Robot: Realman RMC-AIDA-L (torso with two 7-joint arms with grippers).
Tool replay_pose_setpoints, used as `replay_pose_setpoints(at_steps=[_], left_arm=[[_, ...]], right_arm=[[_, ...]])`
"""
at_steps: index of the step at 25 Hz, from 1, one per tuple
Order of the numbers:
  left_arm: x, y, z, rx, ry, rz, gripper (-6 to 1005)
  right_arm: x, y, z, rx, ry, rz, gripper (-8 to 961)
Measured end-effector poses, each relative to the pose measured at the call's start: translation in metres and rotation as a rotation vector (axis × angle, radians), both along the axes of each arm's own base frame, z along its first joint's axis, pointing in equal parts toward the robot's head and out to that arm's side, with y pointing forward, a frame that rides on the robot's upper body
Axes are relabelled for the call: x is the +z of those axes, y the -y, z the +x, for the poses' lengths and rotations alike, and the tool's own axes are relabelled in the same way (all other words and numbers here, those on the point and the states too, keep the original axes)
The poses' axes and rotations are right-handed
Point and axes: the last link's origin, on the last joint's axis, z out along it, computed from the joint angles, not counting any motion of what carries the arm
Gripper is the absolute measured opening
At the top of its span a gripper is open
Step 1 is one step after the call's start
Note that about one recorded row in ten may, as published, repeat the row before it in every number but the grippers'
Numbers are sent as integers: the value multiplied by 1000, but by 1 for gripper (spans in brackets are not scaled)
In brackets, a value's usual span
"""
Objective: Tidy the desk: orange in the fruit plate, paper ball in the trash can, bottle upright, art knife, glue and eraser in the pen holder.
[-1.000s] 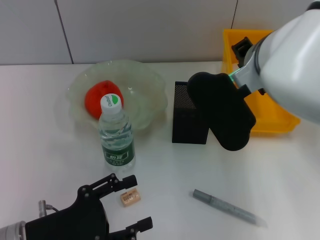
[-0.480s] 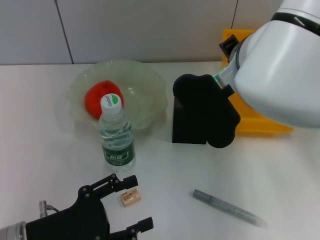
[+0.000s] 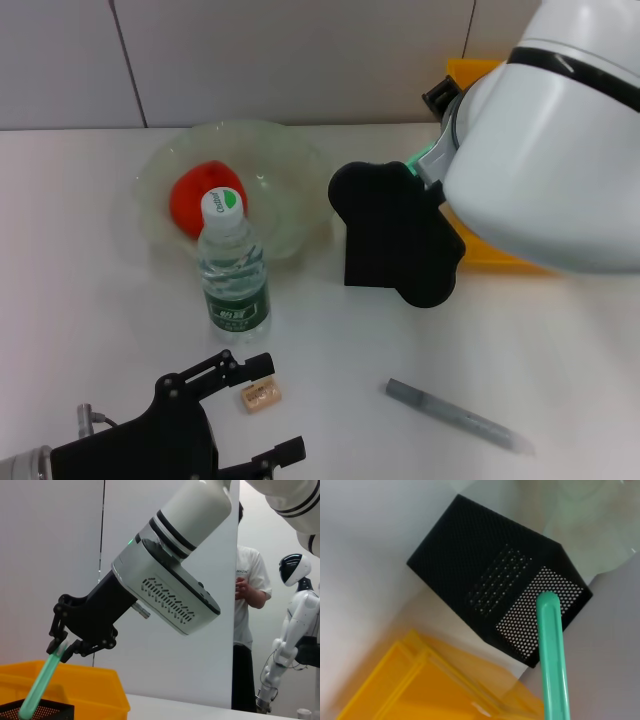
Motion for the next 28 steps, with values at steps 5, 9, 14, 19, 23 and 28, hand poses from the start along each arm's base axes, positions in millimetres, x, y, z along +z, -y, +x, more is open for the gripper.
replay_pose_setpoints(at_steps=[5,9,14,19,23,28], left_arm=[[0,1,-1,4,1,-1,801],[-1,2,-2,12,2,-3,801],[0,2,-2,13,1,6,801],[1,2,-3,12,2,7,801],[1,3,-3,14,2,8,801],[1,4,-4,16,2,8,801]], right_arm=[[-1,0,0,-7,5,3,209],[-3,4,0,-12,15,1,213],[-5,8,3,-34,28,-15,218],[-5,11,4,-45,38,-18,223],[-5,13,2,-44,34,-17,227],[-5,14,-2,-37,12,-9,291]])
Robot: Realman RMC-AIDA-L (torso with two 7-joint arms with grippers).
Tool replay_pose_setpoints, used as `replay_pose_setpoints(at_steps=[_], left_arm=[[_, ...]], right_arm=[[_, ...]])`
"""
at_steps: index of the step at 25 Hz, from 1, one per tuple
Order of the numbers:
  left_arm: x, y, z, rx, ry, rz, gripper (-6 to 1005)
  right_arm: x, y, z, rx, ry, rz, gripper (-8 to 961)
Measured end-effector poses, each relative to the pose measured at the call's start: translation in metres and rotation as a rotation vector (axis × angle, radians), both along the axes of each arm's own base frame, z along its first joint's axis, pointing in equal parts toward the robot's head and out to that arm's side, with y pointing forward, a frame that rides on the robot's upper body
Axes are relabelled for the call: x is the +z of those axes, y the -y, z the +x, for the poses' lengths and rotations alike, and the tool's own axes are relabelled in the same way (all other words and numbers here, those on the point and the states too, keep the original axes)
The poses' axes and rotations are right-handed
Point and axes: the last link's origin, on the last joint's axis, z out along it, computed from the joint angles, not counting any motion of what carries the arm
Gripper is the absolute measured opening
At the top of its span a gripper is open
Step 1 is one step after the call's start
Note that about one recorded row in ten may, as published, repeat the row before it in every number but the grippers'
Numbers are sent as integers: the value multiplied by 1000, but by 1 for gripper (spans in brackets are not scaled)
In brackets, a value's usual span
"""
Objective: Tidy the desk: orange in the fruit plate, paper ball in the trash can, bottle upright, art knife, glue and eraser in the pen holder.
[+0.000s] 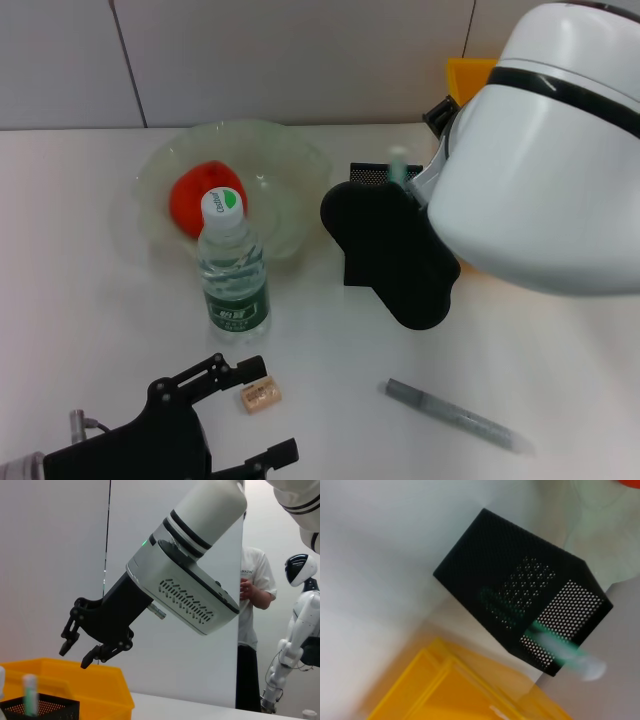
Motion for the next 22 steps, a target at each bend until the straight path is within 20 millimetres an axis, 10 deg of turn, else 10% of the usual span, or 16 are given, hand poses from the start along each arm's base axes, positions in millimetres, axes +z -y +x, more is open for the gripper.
replay_pose_setpoints(at_steps=[13,15,22], left_arm=[[1,0,0,-6,0,0,801],[2,0,1,-12,2,1,801],[3,0,1,-15,2,6,800]], right_arm=[[36,0,-23,-84,-364,28,522],[77,3,-9,-203,-668,47,536],[119,20,36,-347,-1065,-4,584]])
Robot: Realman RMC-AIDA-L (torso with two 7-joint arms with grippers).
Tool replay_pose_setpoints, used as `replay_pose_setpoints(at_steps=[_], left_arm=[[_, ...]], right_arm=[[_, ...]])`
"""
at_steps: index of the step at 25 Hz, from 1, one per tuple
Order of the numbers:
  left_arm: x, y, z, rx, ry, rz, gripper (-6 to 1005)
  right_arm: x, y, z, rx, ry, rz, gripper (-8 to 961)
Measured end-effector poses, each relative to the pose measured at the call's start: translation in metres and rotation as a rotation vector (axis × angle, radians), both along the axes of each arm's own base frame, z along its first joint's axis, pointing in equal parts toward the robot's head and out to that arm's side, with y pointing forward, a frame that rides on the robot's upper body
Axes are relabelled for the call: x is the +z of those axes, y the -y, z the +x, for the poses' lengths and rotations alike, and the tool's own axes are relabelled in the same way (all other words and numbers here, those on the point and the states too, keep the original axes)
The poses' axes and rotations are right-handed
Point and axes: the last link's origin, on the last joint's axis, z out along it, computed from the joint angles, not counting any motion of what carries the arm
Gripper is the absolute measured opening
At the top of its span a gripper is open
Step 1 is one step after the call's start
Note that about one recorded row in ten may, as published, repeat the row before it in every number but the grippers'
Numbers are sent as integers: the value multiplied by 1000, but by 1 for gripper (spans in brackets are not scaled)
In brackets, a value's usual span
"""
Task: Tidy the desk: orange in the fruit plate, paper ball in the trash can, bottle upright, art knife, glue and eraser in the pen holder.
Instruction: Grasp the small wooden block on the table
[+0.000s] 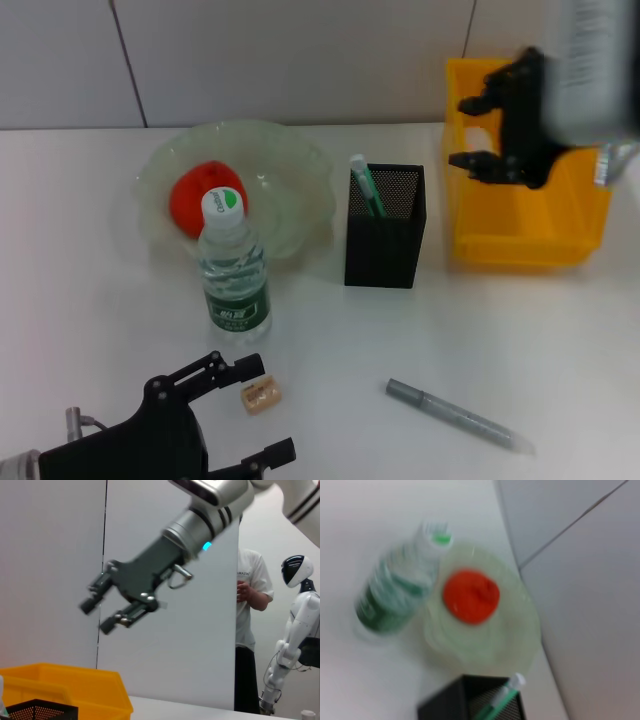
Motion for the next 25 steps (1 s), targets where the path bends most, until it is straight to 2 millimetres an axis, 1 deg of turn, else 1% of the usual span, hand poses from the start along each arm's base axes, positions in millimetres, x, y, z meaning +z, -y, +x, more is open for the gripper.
replay_pose_setpoints(at_steps=[1,2,3,6,7,8,9,10,11,12,13,14,15,16,17,18,19,20,21,22,23,24,25], left_arm=[[0,0,0,-1,-1,2,800],[1,-1,0,-2,-2,5,800],[1,-1,0,-2,-2,5,800],[3,-3,0,-8,-5,23,800],[4,-5,1,-20,-10,39,800],[4,-5,1,-20,-10,39,800],[4,-7,2,-27,-13,44,800],[4,-7,2,-27,-13,44,800],[5,-8,2,-27,-13,46,800],[8,-10,3,-29,-7,54,800],[8,-10,3,-29,-7,54,800],[13,-12,2,-27,-5,61,800],[13,-12,2,-27,-5,61,800],[15,-12,2,-21,-4,60,800],[24,-15,2,-1,-4,45,800],[24,-15,2,-1,-4,45,800],[28,-16,2,3,-7,43,800],[41,-20,3,24,-24,34,800],[41,-20,3,24,-24,34,800],[53,-23,4,55,-60,31,800],[53,-23,4,55,-60,31,800],[60,-25,5,76,-83,32,800],[64,-26,7,92,-101,25,800]], right_arm=[[5,6,12,-19,-69,-17,591],[11,20,33,-33,-220,-57,598],[11,20,33,-33,-220,-57,605],[11,43,63,-8,-445,-97,626],[7,56,84,19,-563,-97,633],[7,56,84,19,-563,-97,640],[-3,67,106,25,-640,-91,647],[-3,67,106,25,-640,-91,654],[-7,72,116,29,-672,-85,661],[-21,81,139,10,-729,-76,673],[-21,81,139,10,-729,-76,685],[-33,88,158,-3,-779,-62,697],[-33,88,158,-3,-779,-62,709],[-39,92,167,-6,-803,-49,722],[-49,97,181,-13,-845,-30,734],[-49,97,181,-13,-845,-30,746],[-57,99,190,-24,-870,-19,758],[-63,99,194,-40,-880,-22,758],[-63,99,194,-40,-880,-22,758],[-70,97,197,-57,-892,-31,758],[-70,97,197,-57,-892,-31,758],[-76,96,200,-71,-900,-36,758],[-76,96,200,-71,-900,-36,758]])
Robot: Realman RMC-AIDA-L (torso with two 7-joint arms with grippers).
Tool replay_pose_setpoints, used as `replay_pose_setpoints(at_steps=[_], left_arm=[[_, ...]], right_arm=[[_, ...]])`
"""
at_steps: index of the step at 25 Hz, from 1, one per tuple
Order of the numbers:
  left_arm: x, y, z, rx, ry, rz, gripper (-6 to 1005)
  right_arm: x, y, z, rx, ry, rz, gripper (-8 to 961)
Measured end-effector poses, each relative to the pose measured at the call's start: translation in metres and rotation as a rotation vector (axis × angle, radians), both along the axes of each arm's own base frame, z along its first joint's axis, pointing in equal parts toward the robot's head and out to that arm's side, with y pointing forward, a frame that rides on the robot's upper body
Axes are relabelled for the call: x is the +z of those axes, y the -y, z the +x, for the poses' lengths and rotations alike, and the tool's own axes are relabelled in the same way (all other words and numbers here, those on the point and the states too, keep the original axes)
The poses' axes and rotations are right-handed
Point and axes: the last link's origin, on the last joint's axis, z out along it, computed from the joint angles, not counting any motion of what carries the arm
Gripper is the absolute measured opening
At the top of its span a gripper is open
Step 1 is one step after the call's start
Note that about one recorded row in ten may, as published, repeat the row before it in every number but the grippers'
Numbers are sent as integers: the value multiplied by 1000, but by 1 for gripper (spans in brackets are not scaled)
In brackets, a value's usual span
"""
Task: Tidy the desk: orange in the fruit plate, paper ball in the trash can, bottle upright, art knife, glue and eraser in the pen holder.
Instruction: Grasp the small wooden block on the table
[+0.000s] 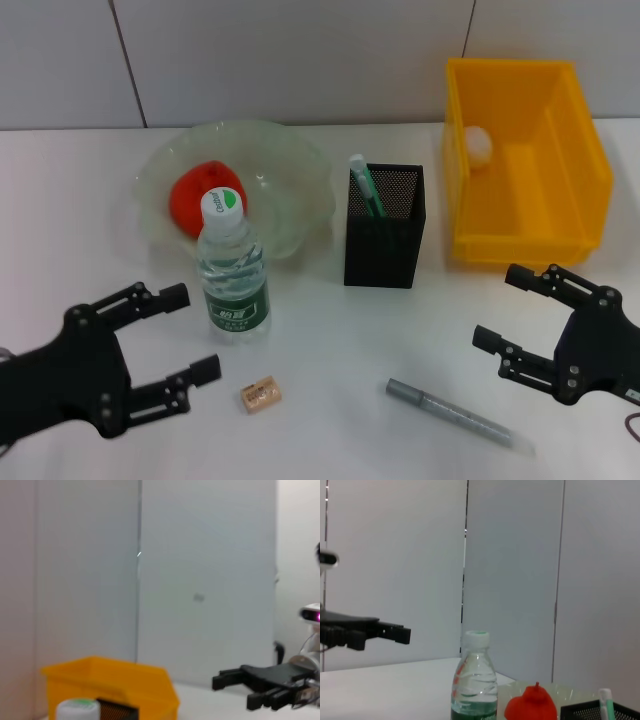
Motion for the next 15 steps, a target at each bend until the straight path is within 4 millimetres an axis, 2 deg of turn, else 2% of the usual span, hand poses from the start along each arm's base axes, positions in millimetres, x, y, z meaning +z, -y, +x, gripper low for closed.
replay_pose_setpoints(at_steps=[3,5,8,9,10,11,12,15], left_arm=[[10,-3,4,43,-57,-20,799],[15,-4,7,79,-154,-61,799],[15,-4,7,79,-154,-61,798],[13,-5,12,94,-232,-106,797],[13,-5,12,94,-232,-106,797],[-2,-13,35,95,-386,-187,797],[-7,-15,45,80,-433,-198,796],[-11,-18,52,80,-469,-201,795]], right_arm=[[-3,-2,3,-12,6,1,758],[-2,-2,5,-20,12,3,758],[1,-2,10,-32,21,-23,758],[3,-1,13,-43,34,-59,758],[3,-1,13,-43,34,-59,757],[2,-1,14,-48,37,-72,757],[1,0,15,-55,40,-87,757],[1,1,16,-58,42,-94,757]])
